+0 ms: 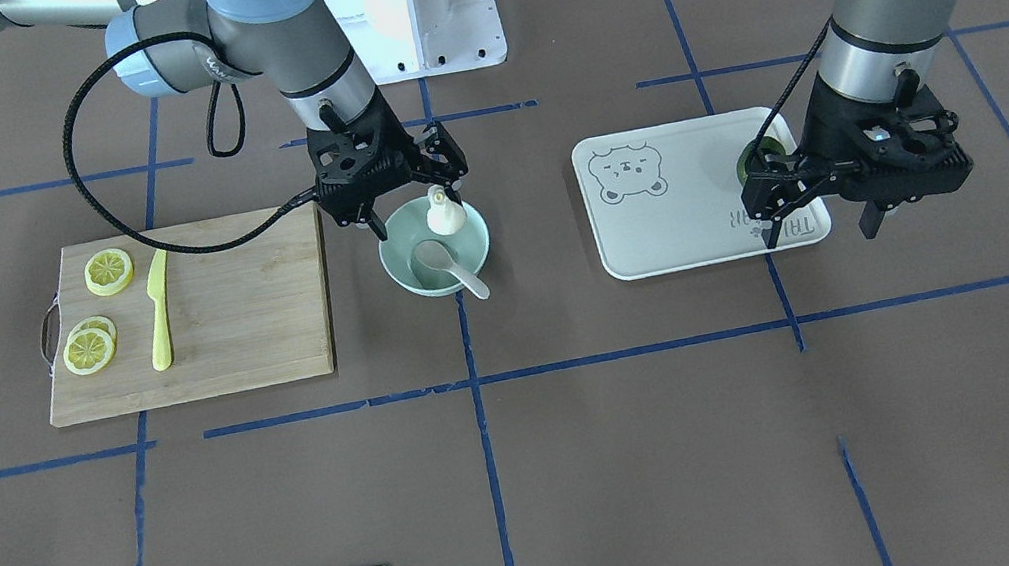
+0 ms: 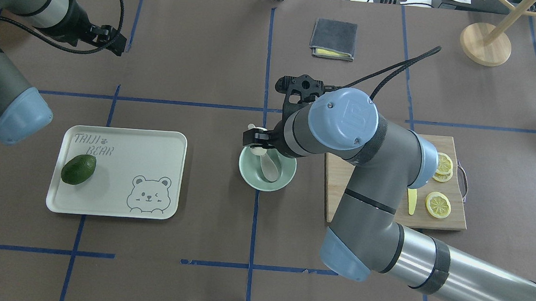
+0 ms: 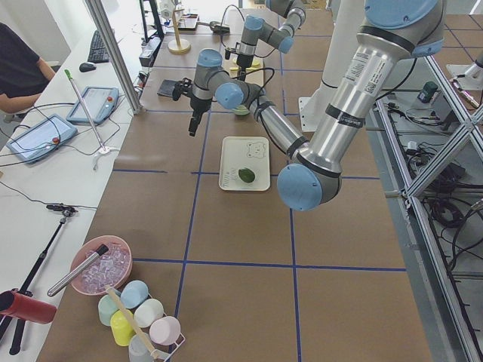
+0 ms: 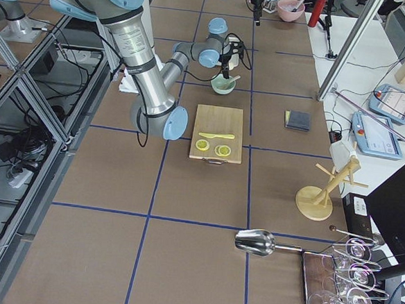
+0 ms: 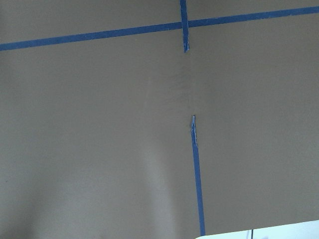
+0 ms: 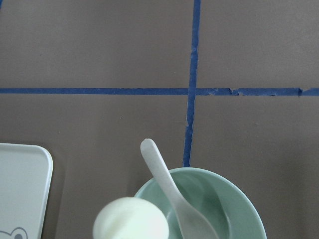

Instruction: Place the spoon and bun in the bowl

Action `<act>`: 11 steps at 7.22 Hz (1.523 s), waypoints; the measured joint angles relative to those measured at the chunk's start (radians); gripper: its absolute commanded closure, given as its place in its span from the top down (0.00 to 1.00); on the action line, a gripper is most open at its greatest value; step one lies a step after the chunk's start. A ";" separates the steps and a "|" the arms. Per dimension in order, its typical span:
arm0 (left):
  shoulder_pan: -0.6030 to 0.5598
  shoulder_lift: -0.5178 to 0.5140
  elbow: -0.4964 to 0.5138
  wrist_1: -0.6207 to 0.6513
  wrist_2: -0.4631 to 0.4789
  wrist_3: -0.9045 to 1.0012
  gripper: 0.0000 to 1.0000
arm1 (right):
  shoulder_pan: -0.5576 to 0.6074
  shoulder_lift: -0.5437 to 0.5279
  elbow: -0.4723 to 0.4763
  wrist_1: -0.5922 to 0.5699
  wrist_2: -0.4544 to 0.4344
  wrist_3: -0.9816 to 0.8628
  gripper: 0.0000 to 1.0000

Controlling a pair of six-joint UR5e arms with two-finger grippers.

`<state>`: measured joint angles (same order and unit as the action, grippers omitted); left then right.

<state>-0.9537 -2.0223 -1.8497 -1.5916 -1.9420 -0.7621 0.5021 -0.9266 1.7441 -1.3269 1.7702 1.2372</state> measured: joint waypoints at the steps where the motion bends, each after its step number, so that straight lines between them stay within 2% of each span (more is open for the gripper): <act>1: -0.003 0.006 0.000 0.002 0.000 0.004 1.00 | 0.000 0.000 0.000 0.000 0.000 0.001 1.00; 6: -0.065 0.064 0.003 0.004 -0.008 0.139 1.00 | 0.001 0.000 0.000 0.000 0.000 0.014 1.00; 8: -0.125 0.087 0.013 0.021 -0.065 0.214 1.00 | 0.014 -0.004 0.007 -0.011 0.008 0.007 1.00; 10: -0.208 0.145 0.009 0.042 -0.127 0.309 1.00 | 0.083 -0.028 0.020 -0.070 0.083 -0.028 1.00; 11: -0.248 0.179 0.010 0.046 -0.155 0.362 1.00 | 0.138 -0.045 0.041 -0.139 0.141 -0.086 1.00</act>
<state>-1.2018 -1.8432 -1.8397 -1.5459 -2.0971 -0.4003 0.6405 -0.9715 1.7852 -1.4657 1.9114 1.1516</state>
